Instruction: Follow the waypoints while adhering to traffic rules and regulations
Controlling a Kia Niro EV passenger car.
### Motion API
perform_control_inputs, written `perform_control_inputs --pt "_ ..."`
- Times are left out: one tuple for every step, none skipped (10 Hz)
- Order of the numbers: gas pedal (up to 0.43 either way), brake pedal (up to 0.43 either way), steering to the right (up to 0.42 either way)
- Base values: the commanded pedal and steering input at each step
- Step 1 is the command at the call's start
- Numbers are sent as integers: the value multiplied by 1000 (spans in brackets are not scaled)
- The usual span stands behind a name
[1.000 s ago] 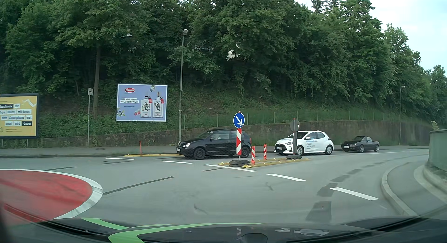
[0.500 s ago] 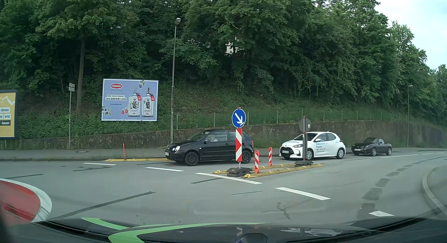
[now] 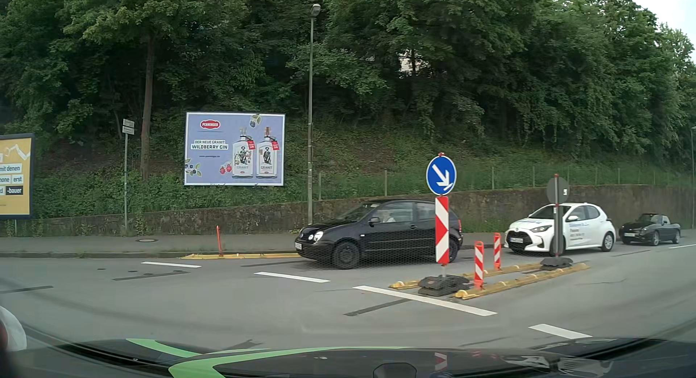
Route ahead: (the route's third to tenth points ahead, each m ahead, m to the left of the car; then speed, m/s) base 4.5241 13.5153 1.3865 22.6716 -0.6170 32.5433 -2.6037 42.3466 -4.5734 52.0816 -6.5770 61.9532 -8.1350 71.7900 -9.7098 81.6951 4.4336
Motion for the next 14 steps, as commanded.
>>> perform_control_inputs --pt "0 0 -379" --pt "0 0 -419" --pt "0 0 -468" --pt "0 0 -507" --pt "0 0 -533" --pt "0 0 -569" --pt "0 0 -603" --pt "0 0 -643" --pt "0 0 -676" --pt "0 0 -701" --pt "0 0 -713" --pt "0 0 -714" --pt "0 0 -721" --pt "0 0 -721"
